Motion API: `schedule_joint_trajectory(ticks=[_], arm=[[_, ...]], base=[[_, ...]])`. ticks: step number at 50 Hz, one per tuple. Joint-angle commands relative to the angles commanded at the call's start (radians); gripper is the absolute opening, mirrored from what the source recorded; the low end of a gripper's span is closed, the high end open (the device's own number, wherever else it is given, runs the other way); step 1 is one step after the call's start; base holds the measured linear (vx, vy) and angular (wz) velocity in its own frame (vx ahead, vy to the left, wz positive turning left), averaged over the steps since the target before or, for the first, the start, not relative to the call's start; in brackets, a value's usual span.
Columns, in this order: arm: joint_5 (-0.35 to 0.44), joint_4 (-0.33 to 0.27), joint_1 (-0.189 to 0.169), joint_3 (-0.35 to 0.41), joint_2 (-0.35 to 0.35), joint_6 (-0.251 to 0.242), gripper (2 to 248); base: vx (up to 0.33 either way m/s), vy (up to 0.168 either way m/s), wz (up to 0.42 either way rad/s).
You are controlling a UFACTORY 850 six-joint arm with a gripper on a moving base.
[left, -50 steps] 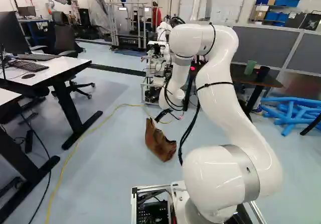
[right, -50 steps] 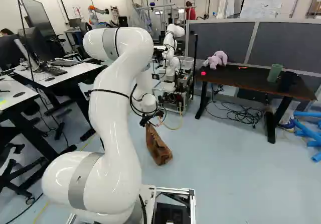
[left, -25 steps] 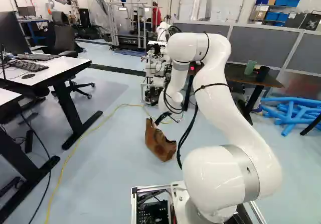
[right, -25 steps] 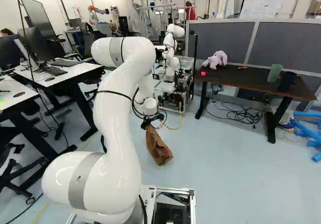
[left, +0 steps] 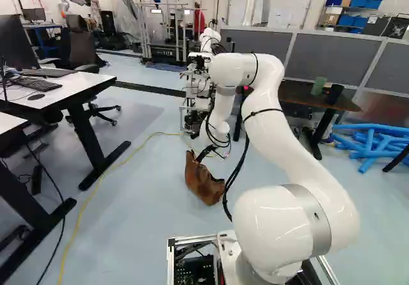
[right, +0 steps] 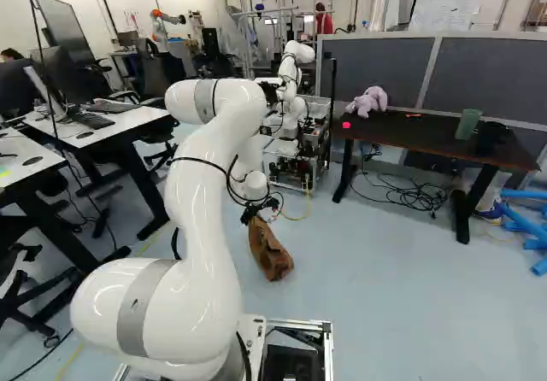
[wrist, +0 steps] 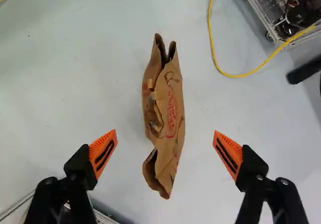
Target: Pick up the bag on the ground and place it on the table
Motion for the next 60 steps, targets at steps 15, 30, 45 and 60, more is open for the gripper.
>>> schedule_joint_trajectory(ticks=[15, 30, 45, 60], arm=[[-0.024, 0.000, 0.015, -0.060, -0.063, 0.000, 247], [-0.048, 0.000, 0.025, -0.123, -0.127, 0.000, 247], [-0.079, 0.000, 0.031, -0.187, -0.190, 0.000, 247], [-0.121, 0.000, 0.035, -0.252, -0.252, 0.000, 247]], base=[[0.000, 0.000, 0.000], [0.000, 0.000, 0.000], [0.000, 0.000, 0.000], [0.000, 0.000, 0.000]])
